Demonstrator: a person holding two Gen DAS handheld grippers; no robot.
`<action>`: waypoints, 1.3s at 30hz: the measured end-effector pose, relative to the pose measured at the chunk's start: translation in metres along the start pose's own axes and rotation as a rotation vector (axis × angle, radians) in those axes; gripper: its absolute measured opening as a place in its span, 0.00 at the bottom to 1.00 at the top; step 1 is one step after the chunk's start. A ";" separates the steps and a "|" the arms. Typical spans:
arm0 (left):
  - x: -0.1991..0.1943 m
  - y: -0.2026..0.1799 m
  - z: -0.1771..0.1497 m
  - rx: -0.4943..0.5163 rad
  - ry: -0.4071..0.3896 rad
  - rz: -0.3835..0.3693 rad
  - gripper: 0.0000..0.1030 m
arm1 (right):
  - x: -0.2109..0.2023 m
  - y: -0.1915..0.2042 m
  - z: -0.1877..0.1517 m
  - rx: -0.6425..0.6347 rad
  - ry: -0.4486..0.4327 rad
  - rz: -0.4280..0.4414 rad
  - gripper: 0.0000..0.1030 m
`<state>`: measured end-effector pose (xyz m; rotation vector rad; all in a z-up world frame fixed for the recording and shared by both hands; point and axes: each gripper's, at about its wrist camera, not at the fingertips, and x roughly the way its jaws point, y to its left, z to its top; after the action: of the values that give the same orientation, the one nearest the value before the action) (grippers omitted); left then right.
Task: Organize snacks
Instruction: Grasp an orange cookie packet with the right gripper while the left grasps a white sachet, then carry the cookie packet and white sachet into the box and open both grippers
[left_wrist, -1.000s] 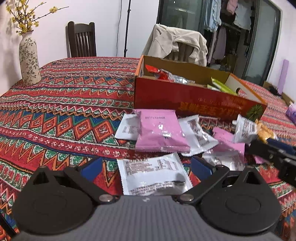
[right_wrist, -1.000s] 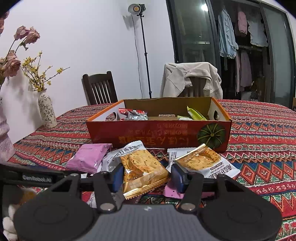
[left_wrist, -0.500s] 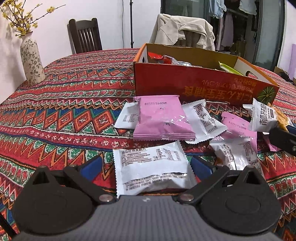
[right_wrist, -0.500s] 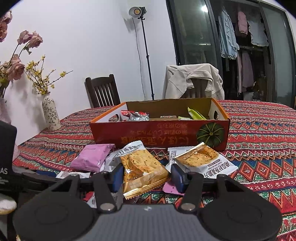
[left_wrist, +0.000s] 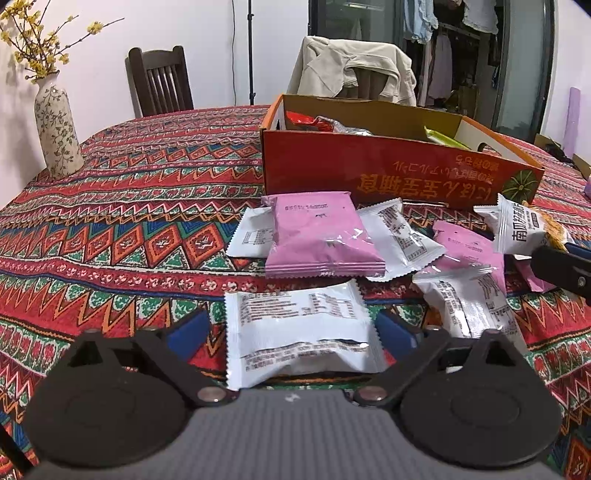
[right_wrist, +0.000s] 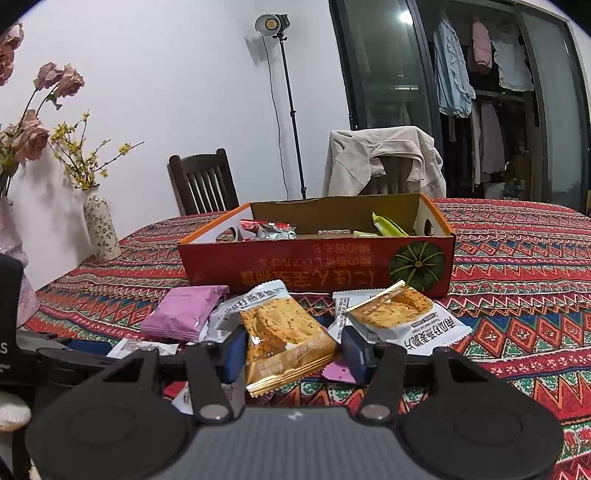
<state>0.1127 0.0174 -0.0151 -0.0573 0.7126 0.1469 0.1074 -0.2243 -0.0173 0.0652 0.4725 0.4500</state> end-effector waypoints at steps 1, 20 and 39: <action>-0.002 0.000 0.000 0.002 -0.005 -0.003 0.82 | 0.000 -0.001 0.000 0.001 -0.001 -0.001 0.52; -0.034 0.012 -0.001 0.000 -0.117 -0.050 0.64 | -0.006 0.002 0.002 -0.006 -0.011 -0.013 0.52; -0.037 -0.015 0.083 0.021 -0.284 -0.105 0.64 | 0.002 -0.005 0.058 -0.028 -0.099 -0.061 0.52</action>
<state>0.1411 0.0070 0.0722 -0.0525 0.4262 0.0452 0.1375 -0.2255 0.0329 0.0456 0.3694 0.3915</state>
